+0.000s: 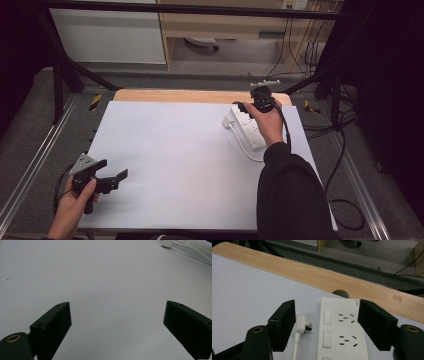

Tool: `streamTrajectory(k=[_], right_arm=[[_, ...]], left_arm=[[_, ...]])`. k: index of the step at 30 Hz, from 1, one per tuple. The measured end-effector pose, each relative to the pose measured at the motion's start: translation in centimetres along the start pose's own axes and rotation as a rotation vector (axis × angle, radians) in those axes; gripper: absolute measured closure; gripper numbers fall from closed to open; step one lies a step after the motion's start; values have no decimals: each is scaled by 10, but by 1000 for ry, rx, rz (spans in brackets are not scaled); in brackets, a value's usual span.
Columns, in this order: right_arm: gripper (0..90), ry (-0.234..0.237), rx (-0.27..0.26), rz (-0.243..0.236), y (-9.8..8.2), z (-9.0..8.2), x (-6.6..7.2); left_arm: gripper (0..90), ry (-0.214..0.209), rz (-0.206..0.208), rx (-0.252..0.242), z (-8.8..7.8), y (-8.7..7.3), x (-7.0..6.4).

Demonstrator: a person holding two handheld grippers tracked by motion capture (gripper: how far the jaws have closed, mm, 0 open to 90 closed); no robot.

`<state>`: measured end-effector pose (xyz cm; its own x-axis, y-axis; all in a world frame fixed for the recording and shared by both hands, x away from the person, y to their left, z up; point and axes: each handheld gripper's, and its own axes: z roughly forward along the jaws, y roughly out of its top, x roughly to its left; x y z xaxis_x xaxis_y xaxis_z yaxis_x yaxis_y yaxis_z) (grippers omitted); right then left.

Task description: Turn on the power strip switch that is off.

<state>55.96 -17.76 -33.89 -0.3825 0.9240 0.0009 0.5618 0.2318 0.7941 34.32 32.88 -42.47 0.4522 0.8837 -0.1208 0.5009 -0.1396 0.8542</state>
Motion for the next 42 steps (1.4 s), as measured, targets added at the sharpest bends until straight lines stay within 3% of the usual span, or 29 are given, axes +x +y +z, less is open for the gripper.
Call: streamTrajectory(k=[9, 16, 22, 42], right_arm=[[450, -68, 8, -47, -3, 10, 1], [480, -38, 30, -26, -6, 14, 0], [556, -23, 45, 14, -17, 18, -5], [723, -13, 61, 40, -39, 30, -8]], left_arm=[[80, 2, 10, 8, 0, 0, 0], [80, 2, 12, 14, 0, -1, 0], [80, -1, 14, 17, 1, -1, 0], [80, -5, 20, 23, 2, -1, -1]])
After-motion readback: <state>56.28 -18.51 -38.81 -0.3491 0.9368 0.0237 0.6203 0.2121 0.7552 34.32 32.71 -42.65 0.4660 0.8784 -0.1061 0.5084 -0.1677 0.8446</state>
